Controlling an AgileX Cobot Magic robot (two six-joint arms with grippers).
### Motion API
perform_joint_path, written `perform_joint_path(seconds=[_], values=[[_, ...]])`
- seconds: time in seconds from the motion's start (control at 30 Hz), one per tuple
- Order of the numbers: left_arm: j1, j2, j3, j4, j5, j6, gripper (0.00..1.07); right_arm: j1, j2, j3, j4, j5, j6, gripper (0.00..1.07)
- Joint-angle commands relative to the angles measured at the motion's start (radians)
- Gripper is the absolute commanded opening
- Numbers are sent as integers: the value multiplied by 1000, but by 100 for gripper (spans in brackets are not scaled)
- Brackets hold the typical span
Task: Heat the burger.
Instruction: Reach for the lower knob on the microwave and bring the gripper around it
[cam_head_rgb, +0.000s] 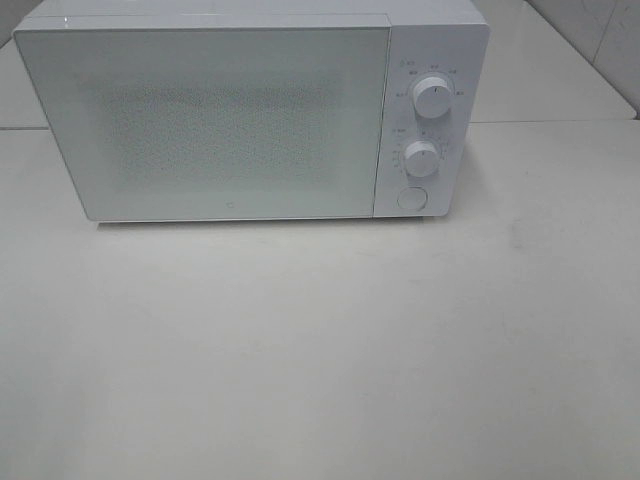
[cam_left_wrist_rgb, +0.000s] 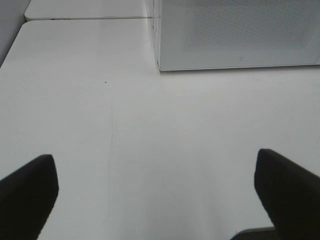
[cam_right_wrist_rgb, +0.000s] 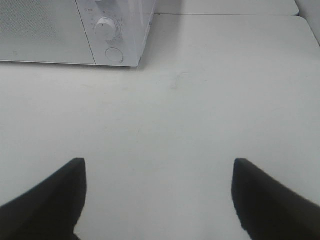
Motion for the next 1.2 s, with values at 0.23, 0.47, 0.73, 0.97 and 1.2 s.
perform_joint_path(seconds=[0.23, 0.47, 0.73, 0.97, 1.2], values=[[4, -23, 3, -3, -12, -6, 101, -4, -21, 4, -2, -16, 2, 76], [4, -23, 3, -3, -12, -6, 101, -4, 23, -22, 23, -58, 2, 76], [4, -23, 3, -3, -12, -6, 101, -4, 146, -31, 31, -256, 2, 76], [4, -23, 3, -3, -12, -6, 101, -4, 270, -31, 31, -412, 2, 76], [4, -23, 3, -3, -12, -6, 101, -4, 457, -31, 31, -595, 2, 76]])
